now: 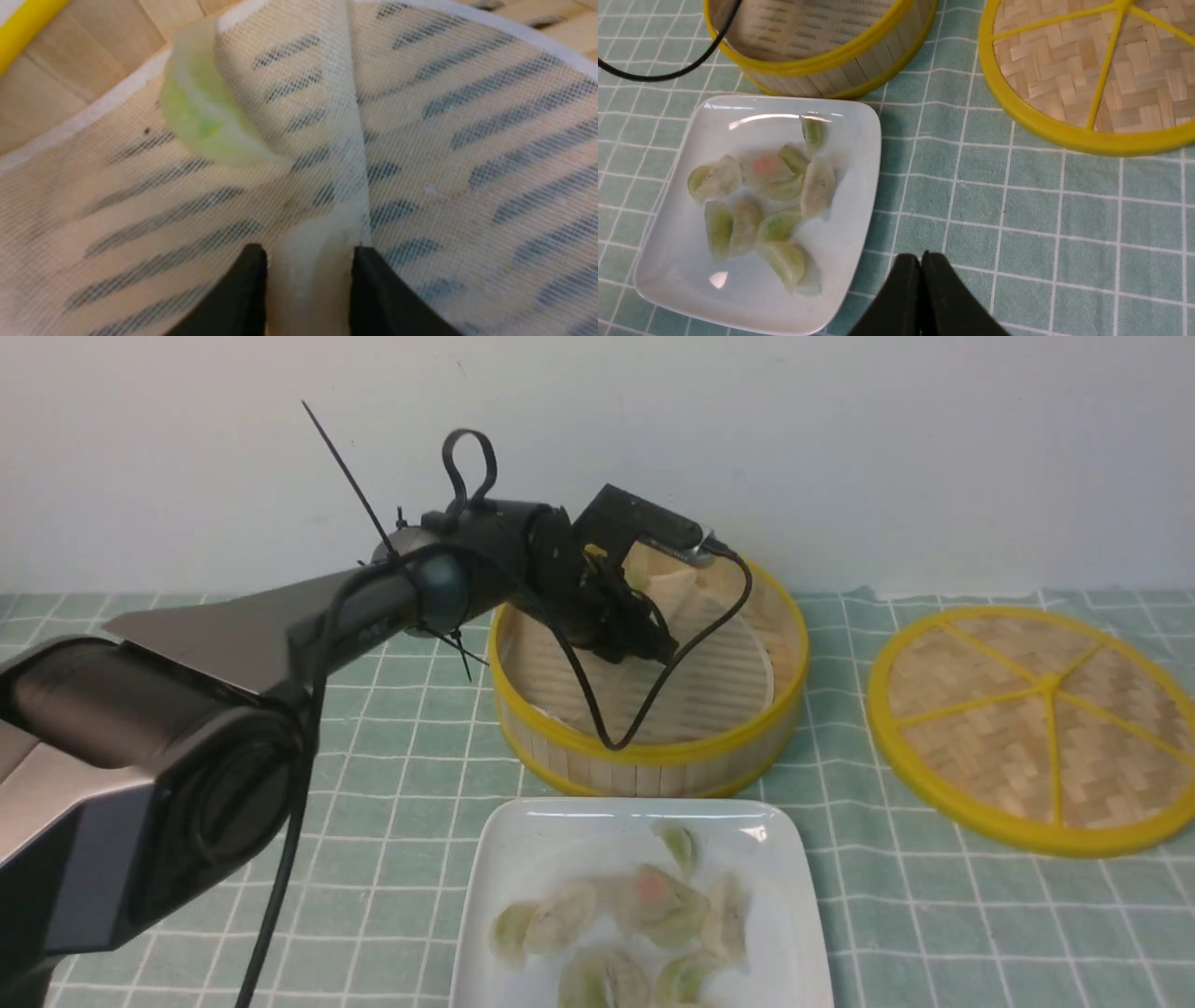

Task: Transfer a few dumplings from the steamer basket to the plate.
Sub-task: Use the left arm to grab a dumpling from the steamer, then use the left arm to put the dumpling into the plate

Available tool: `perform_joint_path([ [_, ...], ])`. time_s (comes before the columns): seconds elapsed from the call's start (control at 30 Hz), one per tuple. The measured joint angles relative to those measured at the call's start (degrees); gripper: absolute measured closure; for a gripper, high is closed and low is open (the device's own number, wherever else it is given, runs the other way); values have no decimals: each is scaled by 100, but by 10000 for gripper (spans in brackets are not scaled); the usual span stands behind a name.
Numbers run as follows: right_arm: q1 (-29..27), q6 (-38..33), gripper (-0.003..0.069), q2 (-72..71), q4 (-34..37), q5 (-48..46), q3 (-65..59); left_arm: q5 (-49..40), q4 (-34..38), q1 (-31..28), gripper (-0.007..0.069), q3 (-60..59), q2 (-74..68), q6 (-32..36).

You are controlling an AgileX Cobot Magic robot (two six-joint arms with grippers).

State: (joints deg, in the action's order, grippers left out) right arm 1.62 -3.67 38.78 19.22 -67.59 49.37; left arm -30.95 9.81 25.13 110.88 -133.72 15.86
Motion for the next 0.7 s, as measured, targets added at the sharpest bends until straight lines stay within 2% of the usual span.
perform_joint_path([
  [0.2,0,0,672,0,0,-7,0,-596,-1,0,418,0,801,-7],
  [0.47,0,6,672,0,0,-181,0,-3601,179,0,418,-111,1996,73],
  [0.6,0,6,672,0,20,-282,0,-3828,506,0,418,-812,2323,113],
  [0.7,0,6,672,0,1,-359,0,-3828,753,131,418,-2190,2594,142],
])
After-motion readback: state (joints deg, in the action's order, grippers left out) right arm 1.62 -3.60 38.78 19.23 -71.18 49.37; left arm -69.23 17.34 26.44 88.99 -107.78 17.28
